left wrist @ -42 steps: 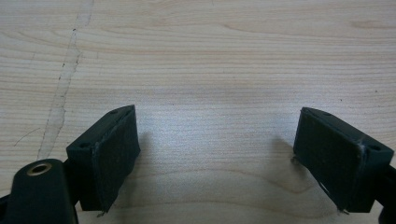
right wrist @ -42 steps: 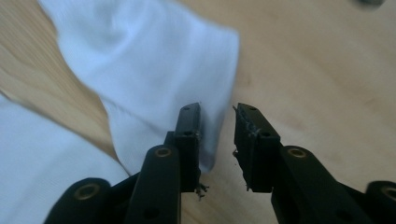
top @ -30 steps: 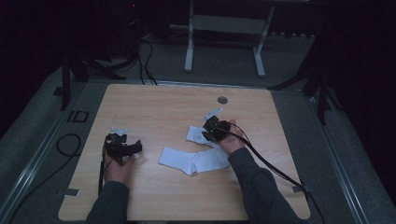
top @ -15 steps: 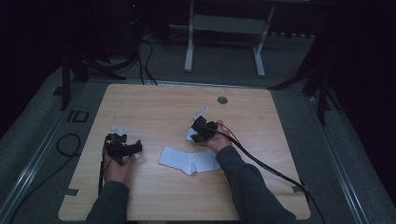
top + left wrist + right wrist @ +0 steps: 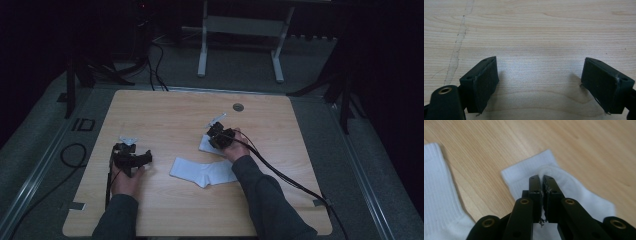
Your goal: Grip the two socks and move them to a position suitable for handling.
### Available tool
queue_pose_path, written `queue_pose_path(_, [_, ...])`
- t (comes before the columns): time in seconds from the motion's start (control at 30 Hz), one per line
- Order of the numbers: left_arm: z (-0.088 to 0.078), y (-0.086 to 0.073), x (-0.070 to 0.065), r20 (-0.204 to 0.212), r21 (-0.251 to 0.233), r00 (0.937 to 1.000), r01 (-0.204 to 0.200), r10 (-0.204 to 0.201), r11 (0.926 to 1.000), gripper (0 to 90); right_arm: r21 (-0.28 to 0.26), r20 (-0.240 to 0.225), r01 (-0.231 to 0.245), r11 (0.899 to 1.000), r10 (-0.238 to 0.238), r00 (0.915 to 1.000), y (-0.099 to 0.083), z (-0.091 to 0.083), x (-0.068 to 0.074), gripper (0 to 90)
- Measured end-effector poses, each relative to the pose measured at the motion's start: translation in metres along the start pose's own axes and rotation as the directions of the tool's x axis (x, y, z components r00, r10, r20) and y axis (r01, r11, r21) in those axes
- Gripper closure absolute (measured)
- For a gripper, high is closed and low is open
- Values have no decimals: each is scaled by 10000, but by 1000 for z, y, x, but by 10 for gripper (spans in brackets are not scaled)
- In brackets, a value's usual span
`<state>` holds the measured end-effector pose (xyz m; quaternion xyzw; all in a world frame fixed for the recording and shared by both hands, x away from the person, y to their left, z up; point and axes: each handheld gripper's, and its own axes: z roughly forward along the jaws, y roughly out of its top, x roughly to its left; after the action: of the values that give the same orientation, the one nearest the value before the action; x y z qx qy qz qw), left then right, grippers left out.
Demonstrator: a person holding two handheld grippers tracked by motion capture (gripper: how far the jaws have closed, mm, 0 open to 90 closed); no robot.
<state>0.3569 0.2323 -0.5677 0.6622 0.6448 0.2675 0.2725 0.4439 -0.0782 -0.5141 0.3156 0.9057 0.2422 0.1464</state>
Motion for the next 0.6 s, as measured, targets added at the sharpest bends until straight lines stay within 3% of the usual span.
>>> queue_pose_path(0.3, [0, 0, 0, 1, -1, 10000, 2, -2, 10000, 143, -246, 649, 340, 9991, -324, 9974, 4, -38, -16, 851])
queue_pose_path(0.6, [0, 0, 0, 2, 0, 10000, 0, 0, 10000, 143, -222, 1065, -141, 9997, 164, 9942, -15, -58, -48, 848])
